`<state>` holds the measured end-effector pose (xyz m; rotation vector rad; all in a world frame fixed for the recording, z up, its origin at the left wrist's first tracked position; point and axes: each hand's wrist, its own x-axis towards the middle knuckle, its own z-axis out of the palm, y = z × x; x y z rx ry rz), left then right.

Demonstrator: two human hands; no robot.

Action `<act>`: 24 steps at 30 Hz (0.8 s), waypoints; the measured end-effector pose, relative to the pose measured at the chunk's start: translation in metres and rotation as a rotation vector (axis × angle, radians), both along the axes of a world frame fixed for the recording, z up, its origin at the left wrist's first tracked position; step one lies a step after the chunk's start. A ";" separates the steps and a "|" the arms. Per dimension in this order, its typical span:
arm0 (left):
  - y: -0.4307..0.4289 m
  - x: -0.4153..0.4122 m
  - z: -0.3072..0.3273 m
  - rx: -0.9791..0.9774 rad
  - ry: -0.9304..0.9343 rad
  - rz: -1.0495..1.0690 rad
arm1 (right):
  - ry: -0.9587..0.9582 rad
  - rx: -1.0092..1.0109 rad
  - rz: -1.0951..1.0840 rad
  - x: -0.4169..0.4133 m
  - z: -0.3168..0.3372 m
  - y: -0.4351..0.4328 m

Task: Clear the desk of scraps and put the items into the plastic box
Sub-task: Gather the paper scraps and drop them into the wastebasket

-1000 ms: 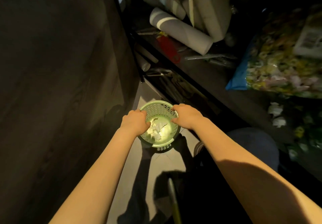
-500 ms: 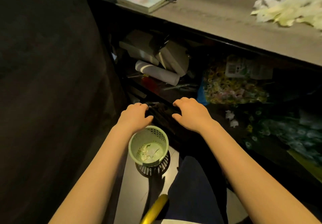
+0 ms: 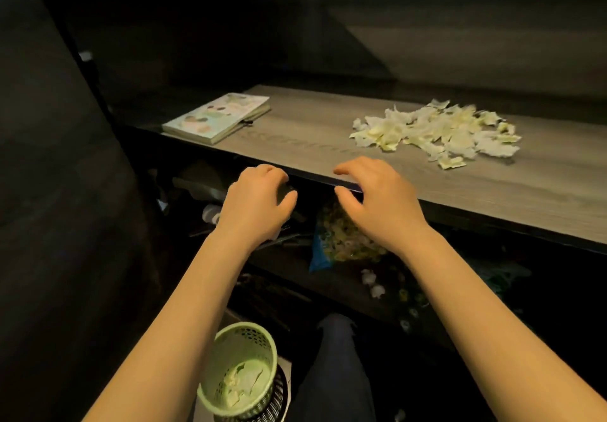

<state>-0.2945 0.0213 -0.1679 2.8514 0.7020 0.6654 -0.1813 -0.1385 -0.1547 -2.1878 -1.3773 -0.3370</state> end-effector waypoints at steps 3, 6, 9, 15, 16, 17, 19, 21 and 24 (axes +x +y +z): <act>-0.017 0.035 0.023 0.027 -0.038 -0.059 | -0.004 0.076 -0.079 0.026 0.013 -0.018; -0.031 0.076 0.037 0.012 -0.002 -0.129 | -0.004 0.052 -0.160 0.058 0.020 -0.035; -0.042 0.116 0.039 -0.016 0.060 -0.171 | 0.008 0.015 -0.249 0.089 0.023 -0.049; -0.049 0.176 0.027 -0.093 0.082 -0.144 | 0.070 -0.171 -0.340 0.146 0.025 -0.064; -0.049 0.183 0.026 -0.093 0.081 -0.130 | 0.092 -0.191 -0.339 0.152 0.024 -0.063; -0.049 0.191 0.026 -0.097 0.090 -0.125 | 0.098 -0.197 -0.342 0.157 0.023 -0.061; -0.050 0.203 0.022 -0.101 0.113 -0.137 | 0.064 -0.162 -0.359 0.163 0.017 -0.057; -0.050 0.212 0.016 -0.095 0.120 -0.152 | 0.033 -0.101 -0.370 0.167 0.012 -0.056; -0.046 0.219 0.010 -0.078 0.146 -0.163 | 0.037 -0.109 -0.357 0.173 0.008 -0.058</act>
